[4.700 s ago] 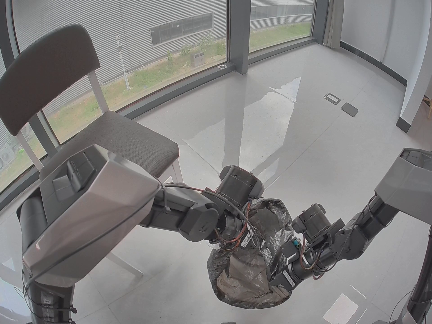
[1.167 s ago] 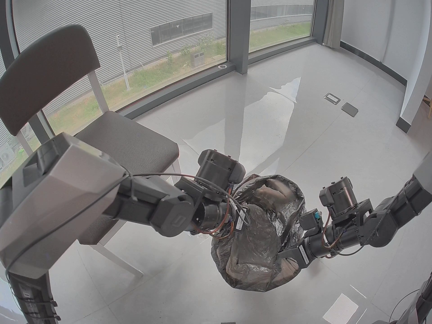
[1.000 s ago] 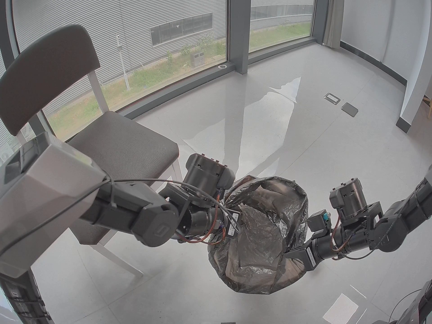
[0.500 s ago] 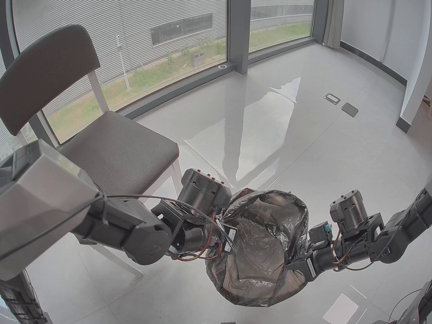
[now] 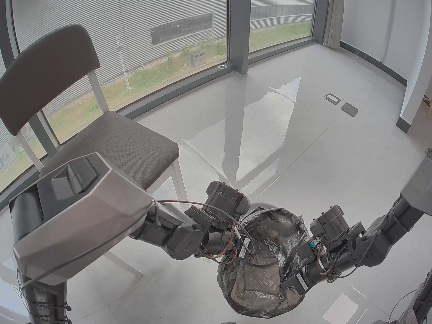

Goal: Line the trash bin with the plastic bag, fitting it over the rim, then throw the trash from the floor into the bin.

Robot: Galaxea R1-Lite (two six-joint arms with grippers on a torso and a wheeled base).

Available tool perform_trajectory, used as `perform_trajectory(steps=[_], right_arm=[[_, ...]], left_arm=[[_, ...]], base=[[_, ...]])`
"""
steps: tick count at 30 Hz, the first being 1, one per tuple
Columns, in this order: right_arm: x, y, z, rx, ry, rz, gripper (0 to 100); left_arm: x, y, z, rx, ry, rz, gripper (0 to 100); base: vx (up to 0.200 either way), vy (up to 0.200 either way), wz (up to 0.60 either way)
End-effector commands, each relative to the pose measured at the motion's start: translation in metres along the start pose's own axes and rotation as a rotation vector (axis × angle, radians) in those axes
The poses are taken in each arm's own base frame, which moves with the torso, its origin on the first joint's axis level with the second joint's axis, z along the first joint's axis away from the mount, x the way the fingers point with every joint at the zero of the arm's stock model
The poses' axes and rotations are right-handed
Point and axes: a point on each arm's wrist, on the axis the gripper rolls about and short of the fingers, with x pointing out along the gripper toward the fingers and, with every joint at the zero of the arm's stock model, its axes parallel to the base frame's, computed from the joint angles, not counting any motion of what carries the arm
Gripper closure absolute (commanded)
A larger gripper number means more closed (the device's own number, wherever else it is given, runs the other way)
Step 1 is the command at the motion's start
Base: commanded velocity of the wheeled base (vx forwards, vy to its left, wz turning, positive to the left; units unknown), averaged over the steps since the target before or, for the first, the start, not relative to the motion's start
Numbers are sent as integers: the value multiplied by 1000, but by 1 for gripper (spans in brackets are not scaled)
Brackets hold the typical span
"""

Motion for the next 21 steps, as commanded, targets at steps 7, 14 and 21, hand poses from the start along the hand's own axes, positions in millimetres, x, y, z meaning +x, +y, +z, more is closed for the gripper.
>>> perform_trajectory(steps=[7, 14, 21], right_arm=[[8, 2, 12, -14, 37, 4, 100], [10, 2, 17, -24, 23, 5, 100], [17, 2, 28, -33, 15, 8, 100]], left_arm=[[15, 8, -2, -30, 22, 20, 100], [14, 8, 1, -43, 9, 25, 100], [13, 10, 0, -47, 15, 42, 100]], base=[[0, 0, 0], [0, 0, 0], [0, 0, 0]])
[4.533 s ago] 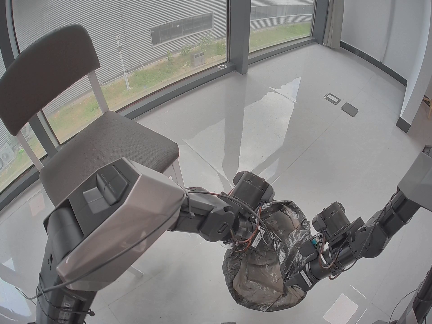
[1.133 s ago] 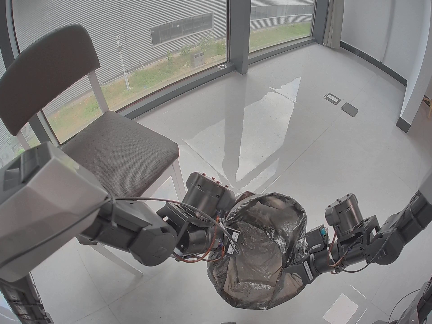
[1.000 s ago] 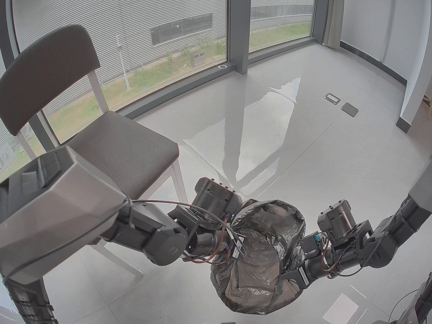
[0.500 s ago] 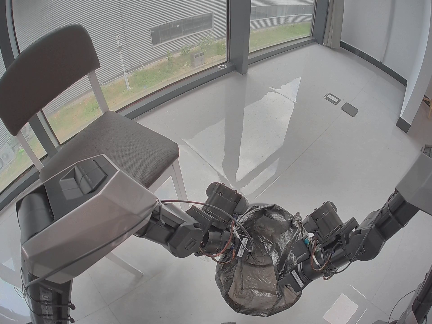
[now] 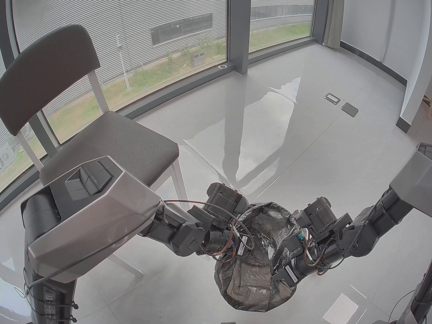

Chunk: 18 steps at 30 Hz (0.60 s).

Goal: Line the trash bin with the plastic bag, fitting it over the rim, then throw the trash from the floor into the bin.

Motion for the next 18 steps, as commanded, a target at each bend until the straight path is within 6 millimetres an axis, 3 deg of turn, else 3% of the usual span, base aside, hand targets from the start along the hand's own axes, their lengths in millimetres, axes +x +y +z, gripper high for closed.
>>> perform_trajectory(steps=[1, 4, 5, 18], right_arm=[[11, -1, 4, -3, 14, 3, 100], [15, -1, 6, -5, 22, 6, 100], [15, -1, 6, -5, 22, 6, 0], [9, -9, 13, 29, 48, -9, 0]], left_arm=[[1, 5, -1, -6, 8, 18, 100], [3, 5, -2, -6, 11, 22, 100], [4, 5, -2, -6, 11, 22, 100], [-1, 11, 16, -40, -51, 31, 100]], base=[[0, 0, 0], [0, 0, 0], [0, 0, 0], [0, 0, 0]])
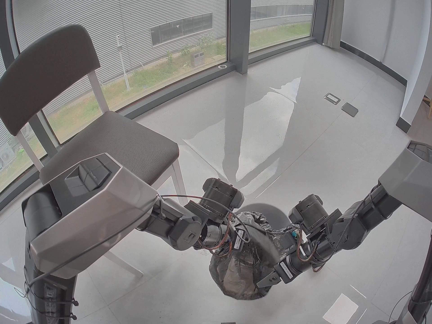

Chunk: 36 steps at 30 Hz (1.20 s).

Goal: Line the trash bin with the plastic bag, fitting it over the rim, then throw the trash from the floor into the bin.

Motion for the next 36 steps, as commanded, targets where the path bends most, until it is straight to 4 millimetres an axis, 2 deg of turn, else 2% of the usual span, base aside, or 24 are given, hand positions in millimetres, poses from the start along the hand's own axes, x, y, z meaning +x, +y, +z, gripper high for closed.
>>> perform_trajectory(steps=[1, 5, 10, 19, 23, 28, 30, 36], right_arm=[[-1, -2, 0, -1, -1, -2, 0], [-2, -1, -1, -11, -1, -2, 0], [-3, -1, -1, -14, -1, -2, 0], [-3, -1, -2, -33, 1, -2, 0], [-2, -2, 3, -65, -11, -7, 0], [2, -3, 19, -108, -17, -27, 0], [10, -6, 26, -144, 10, -105, 0], [19, -9, 28, -255, 45, -231, 0]], left_arm=[[-5, 0, 12, -27, -46, 2, 100], [-14, 0, 22, -34, -81, -3, 100], [-17, 0, 24, -37, -90, -5, 100], [1, -3, 14, -24, -45, 9, 100], [2, -5, 18, -26, -58, 7, 100], [-1, -5, 21, -26, -65, 7, 100], [-2, -5, 20, -26, -60, 7, 100], [-6, -5, 23, -27, -70, 4, 100]], base=[[0, 0, 0], [0, 0, 0], [0, 0, 0], [0, 0, 0], [0, 0, 0], [0, 0, 0], [0, 0, 0], [0, 0, 0]])
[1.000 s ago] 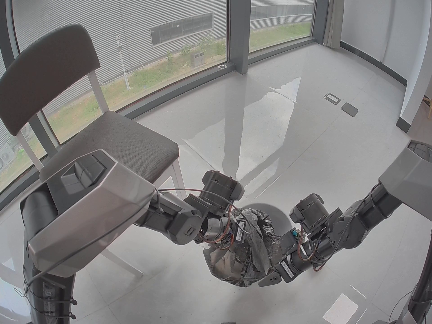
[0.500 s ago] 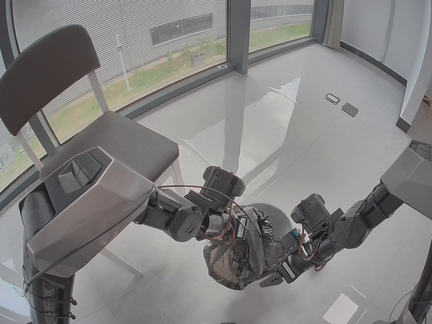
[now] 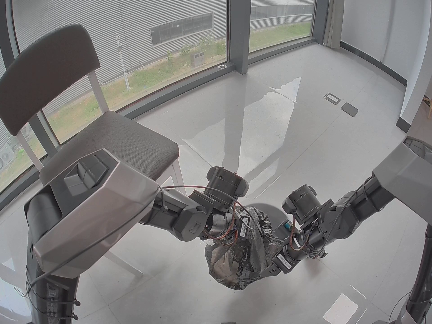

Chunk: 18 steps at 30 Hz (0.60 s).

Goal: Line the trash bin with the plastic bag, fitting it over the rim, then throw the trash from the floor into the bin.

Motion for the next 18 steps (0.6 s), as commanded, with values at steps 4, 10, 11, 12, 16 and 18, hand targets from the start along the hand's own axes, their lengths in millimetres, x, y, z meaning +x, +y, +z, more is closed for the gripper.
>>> perform_trajectory(steps=[4, 10, 11, 12, 16, 18], right_arm=[[25, -4, 14, -125, 35, -112, 0], [27, 7, 30, -161, -4, -106, 0], [27, 10, 34, -169, -14, -100, 0], [27, 11, 35, -170, -19, -100, 0], [28, 15, 36, -172, -8, -71, 0], [32, 15, 36, -170, -2, -69, 0]], left_arm=[[-6, -2, 3, 1, -11, -6, 100], [-10, -6, 2, -5, -13, -12, 100], [-10, -6, 2, -5, -13, -12, 100], [-10, -6, 3, -5, -14, -12, 100], [-10, -6, 3, -5, -16, -13, 100], [-10, -7, 3, -4, -15, -14, 100]], base=[[0, 0, 0], [0, 0, 0], [0, 0, 0], [0, 0, 0], [0, 0, 0], [0, 0, 0]])
